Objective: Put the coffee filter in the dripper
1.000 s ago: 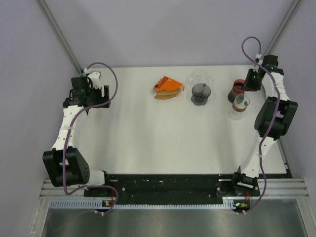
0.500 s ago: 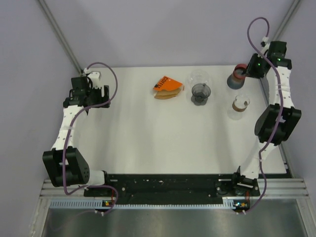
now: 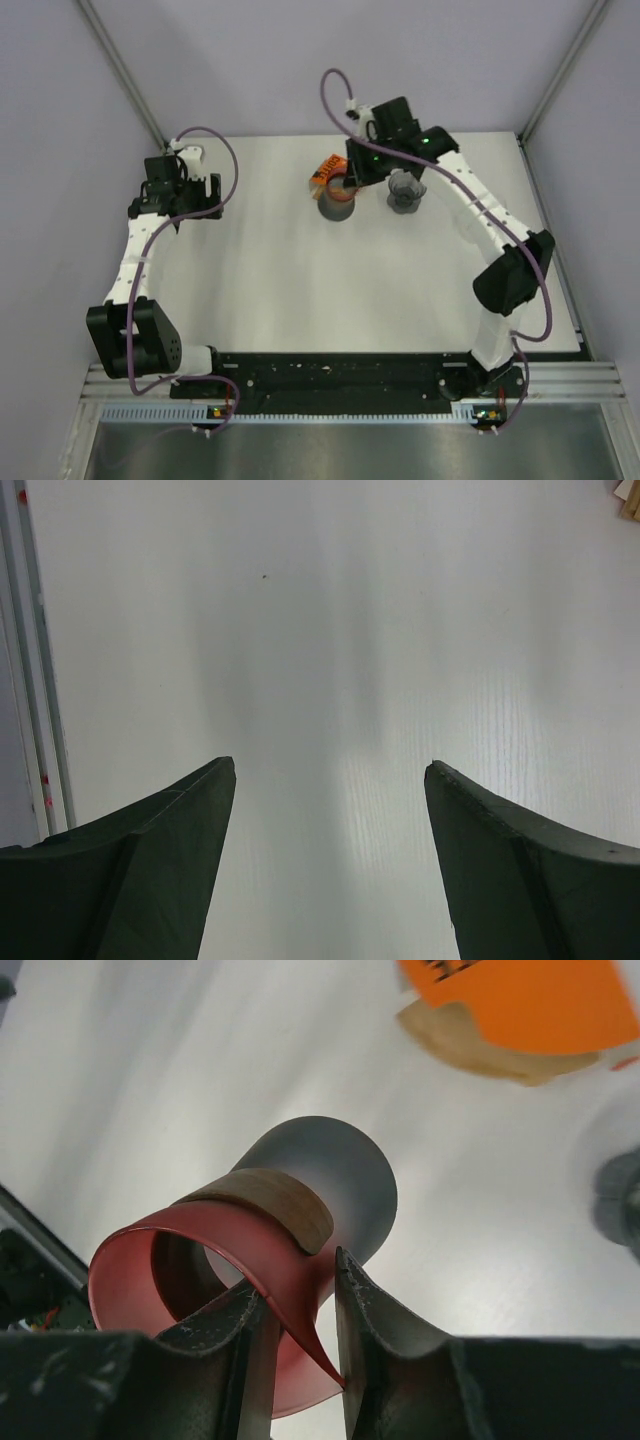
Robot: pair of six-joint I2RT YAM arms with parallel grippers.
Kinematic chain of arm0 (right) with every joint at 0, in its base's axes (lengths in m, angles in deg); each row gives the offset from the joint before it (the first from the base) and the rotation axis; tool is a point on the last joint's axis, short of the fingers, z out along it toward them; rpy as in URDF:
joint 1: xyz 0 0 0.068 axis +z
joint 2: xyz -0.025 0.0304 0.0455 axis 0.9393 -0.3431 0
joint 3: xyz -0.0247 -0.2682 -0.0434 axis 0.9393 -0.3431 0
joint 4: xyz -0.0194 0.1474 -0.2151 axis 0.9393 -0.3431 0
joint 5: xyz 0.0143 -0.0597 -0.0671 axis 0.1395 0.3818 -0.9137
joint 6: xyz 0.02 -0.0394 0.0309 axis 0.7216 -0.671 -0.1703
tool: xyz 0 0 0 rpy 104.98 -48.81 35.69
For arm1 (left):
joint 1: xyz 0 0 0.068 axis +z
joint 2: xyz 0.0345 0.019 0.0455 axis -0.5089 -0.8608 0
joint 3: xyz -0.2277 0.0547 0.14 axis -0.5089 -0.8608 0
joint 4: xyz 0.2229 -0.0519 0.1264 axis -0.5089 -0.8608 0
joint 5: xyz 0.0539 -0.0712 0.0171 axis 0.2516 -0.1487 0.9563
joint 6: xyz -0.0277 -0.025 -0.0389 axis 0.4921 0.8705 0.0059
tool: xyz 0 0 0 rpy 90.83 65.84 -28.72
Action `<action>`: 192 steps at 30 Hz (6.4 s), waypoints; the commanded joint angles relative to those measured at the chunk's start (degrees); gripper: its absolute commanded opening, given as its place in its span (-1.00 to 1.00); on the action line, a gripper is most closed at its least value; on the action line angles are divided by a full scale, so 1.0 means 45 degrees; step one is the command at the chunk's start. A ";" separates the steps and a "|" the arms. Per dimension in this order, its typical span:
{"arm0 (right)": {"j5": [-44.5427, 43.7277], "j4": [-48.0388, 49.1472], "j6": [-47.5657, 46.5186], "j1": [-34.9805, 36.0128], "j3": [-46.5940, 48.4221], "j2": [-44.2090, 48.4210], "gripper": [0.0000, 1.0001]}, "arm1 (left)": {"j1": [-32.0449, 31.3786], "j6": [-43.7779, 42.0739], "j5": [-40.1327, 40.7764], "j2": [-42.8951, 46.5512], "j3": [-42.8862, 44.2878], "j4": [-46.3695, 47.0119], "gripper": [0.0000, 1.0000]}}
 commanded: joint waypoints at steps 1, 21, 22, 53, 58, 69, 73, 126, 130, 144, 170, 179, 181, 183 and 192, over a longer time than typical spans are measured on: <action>-0.0449 -0.0137 0.0623 0.1755 0.0136 -0.1010 -1.00 | 0.0030 -0.0065 0.0010 0.0241 -0.0101 -0.0016 0.64; -0.0468 0.2967 0.1736 0.3634 -0.1796 -0.3396 -1.00 | 0.0030 -0.0045 0.0030 0.0085 -0.0102 -0.0016 0.65; -0.0508 0.3085 0.1873 0.3634 -0.1855 -0.3454 -1.00 | 0.0030 -0.0065 0.0049 0.0085 -0.0102 -0.0035 0.65; -0.3164 0.3515 0.1639 -0.1812 -0.4158 0.0706 0.51 | 0.0030 -0.0104 0.0088 0.0300 -0.0180 -0.0055 0.65; -0.2930 0.4121 0.1757 -0.3240 -0.4259 -0.0307 0.50 | 0.0050 -0.0123 0.0147 0.0358 -0.0180 -0.0094 0.65; -0.2070 0.4005 0.1816 -0.4023 -0.3086 -0.3025 -0.25 | 0.0069 -0.0221 0.0303 0.0476 -0.0200 -0.0133 0.65; -0.2402 0.4004 0.1659 -0.4042 -0.3184 -0.3025 -0.42 | 0.0069 -0.0221 0.0225 0.0476 -0.0219 -0.0113 0.65; 0.5975 -0.5214 -0.8359 0.1444 0.5566 -0.3259 -1.00 | -0.2547 -0.6704 -0.9463 0.0652 0.4039 -0.5212 0.61; 0.6190 -0.5215 -0.8419 0.1836 0.5527 -0.3435 -1.00 | -0.2821 -0.7386 -0.9968 0.0437 0.3981 -0.5463 0.60; 0.8359 -0.4999 -0.8829 0.2403 0.6308 -0.4549 -1.00 | -0.3426 -0.6998 -1.0674 0.0007 0.2946 -0.4313 0.34; 0.3418 0.0662 -0.3753 0.1603 0.4807 -0.3300 -0.05 | -0.3134 -0.5456 -0.9129 0.0533 0.0409 -0.0955 -1.00; 0.3984 0.0957 -0.3556 0.1446 0.4102 -0.2967 -0.01 | -0.2470 -0.4906 -1.0026 0.0885 -0.1409 0.1588 -1.00; 0.4043 0.0957 -0.3575 0.1465 0.4024 -0.2889 0.00 | -0.2470 -0.5725 -1.0301 0.1002 -0.1410 0.1042 -1.00; 0.4062 0.0957 -0.3595 0.1446 0.3984 -0.2850 0.00 | -0.2470 -0.6312 -1.0128 0.1061 -0.1333 0.0708 -1.00; 0.4355 0.0957 -0.3361 0.1446 0.3887 -0.2753 0.01 | -0.2275 -0.6569 -0.9598 0.1198 -0.2482 0.2327 -1.00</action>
